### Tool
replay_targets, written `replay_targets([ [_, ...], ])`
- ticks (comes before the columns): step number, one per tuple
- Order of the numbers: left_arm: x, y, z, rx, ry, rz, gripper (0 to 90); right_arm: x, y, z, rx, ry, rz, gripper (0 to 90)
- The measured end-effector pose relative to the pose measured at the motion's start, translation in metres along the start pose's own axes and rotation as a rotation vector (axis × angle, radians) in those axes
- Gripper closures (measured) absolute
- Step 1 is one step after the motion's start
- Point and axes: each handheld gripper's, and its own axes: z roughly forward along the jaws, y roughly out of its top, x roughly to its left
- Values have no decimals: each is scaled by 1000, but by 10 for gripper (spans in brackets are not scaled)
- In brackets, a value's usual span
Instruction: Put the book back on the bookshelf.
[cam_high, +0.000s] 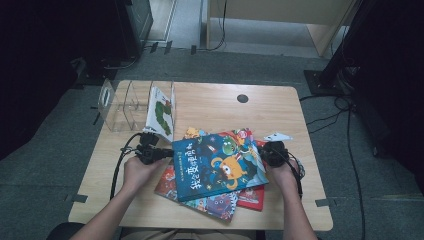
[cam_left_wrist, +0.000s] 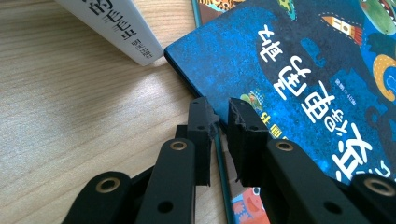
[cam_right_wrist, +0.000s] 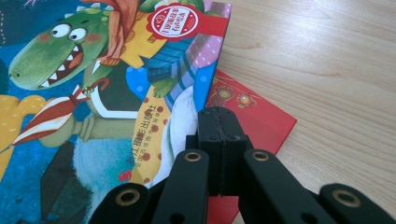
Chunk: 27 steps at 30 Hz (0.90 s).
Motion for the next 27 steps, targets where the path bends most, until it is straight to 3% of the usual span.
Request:
replay_targets([
  [13,3,0,0,-6,-2,-3,784,0,0,-2,10,19,3,900],
  [17,6,2,3,-17,-24,-22,787,-1,-1,-4,16,20,-4,900],
  [27,3,8,6,-14,4,22,793,-1,-5,-8,17,19,2,900],
])
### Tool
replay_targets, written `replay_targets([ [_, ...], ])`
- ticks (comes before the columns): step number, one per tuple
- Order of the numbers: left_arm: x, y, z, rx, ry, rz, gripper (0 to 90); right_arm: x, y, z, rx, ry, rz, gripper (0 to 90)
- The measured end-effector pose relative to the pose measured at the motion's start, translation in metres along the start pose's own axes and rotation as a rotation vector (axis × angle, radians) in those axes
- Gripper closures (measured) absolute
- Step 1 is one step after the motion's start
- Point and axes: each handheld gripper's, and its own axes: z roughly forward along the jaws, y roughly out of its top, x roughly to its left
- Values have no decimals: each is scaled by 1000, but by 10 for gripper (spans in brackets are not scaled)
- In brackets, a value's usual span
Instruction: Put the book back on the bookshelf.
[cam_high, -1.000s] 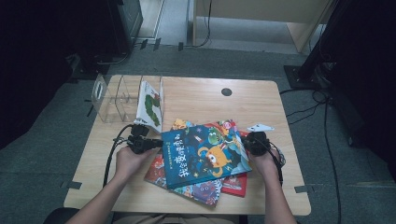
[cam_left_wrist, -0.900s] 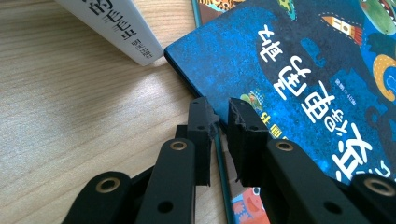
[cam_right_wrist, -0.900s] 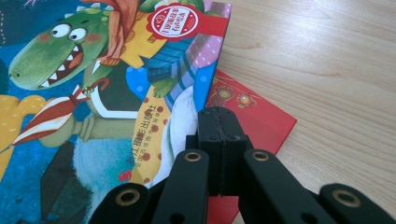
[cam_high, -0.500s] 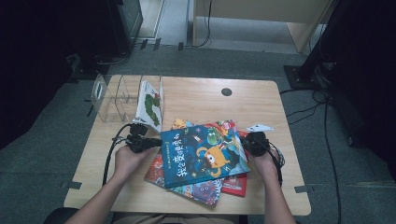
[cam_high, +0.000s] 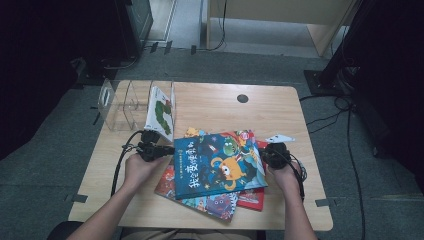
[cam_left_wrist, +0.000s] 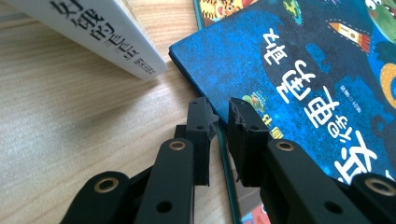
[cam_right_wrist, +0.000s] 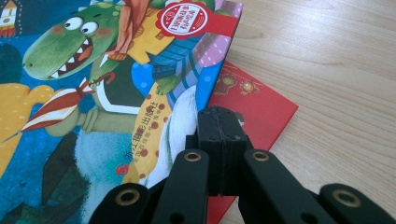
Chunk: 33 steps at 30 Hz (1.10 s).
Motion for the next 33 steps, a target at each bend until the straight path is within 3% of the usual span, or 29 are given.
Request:
replay_targets([
  [16,-4,6,1,19,26,22,758,0,-6,-8,7,15,-1,900],
  [25,-18,-16,-12,15,6,14,882,1,-6,-13,6,31,-3,900],
  [33,-24,-24,-8,34,-4,5,892,1,-8,-17,10,44,-6,900],
])
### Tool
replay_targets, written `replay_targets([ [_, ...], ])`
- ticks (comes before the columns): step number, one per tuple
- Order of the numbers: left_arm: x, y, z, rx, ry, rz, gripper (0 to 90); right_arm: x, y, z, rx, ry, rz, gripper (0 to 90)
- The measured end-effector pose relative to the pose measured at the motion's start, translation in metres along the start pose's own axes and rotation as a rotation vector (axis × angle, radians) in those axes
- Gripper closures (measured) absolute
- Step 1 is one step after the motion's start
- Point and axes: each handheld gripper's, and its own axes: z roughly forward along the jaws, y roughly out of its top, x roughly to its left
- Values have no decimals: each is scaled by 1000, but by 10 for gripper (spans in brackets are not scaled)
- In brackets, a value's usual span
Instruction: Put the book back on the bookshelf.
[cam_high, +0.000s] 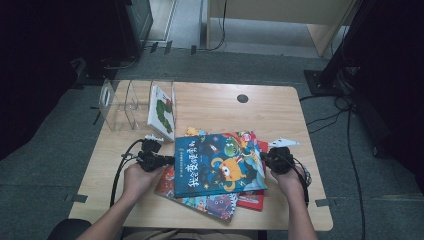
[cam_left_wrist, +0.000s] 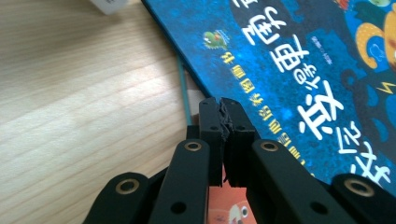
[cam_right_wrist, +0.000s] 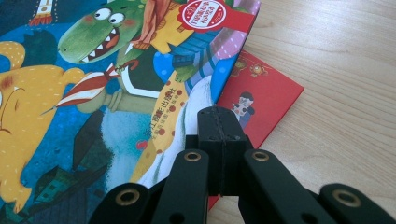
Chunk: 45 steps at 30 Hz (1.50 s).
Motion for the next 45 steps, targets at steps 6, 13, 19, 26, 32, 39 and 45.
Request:
replay_targets([
  [6,0,0,1,-10,-3,-6,898,1,0,0,0,-5,10,900],
  [13,3,5,2,-16,3,-4,900,2,-1,-1,9,-4,11,900],
  [19,5,9,3,-12,9,0,900,4,-1,-1,16,-3,14,900],
  [26,10,15,5,-14,11,-3,900,6,-2,-3,23,5,15,900],
  [32,16,19,6,-23,12,-17,900,9,-3,-6,35,22,23,900],
  [39,19,22,3,-14,13,-25,815,6,-1,-6,25,48,65,900],
  [45,16,23,-2,-18,-7,-27,773,9,14,-10,-11,14,154,900],
])
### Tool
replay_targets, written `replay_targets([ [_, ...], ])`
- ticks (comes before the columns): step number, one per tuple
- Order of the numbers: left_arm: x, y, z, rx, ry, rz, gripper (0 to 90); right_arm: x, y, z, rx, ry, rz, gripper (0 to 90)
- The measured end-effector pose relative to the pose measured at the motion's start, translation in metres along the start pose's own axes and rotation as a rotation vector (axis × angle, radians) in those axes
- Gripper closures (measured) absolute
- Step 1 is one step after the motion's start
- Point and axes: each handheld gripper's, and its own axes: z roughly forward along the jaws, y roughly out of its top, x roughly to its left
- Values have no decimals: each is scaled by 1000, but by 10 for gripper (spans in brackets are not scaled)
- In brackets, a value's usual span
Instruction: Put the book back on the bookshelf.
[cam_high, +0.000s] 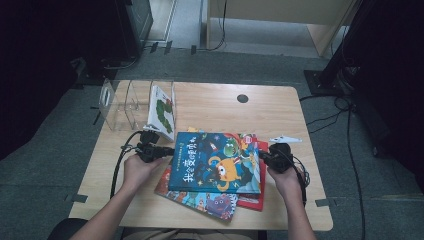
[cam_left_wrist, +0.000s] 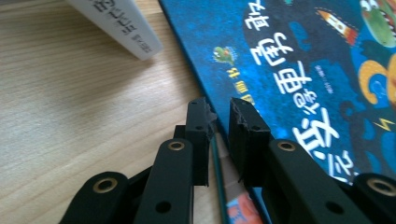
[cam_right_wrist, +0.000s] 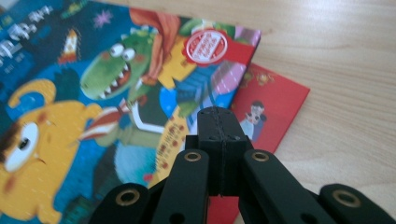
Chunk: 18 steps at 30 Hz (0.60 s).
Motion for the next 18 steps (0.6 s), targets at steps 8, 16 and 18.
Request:
replay_targets([
  [8,-3,1,-1,10,-21,-1,676,2,-1,9,37,20,-7,900],
  [16,-8,2,-3,18,-55,-4,580,4,-5,13,58,19,-63,900],
  [18,-10,2,-3,21,-59,0,571,3,-7,13,51,27,-60,900],
])
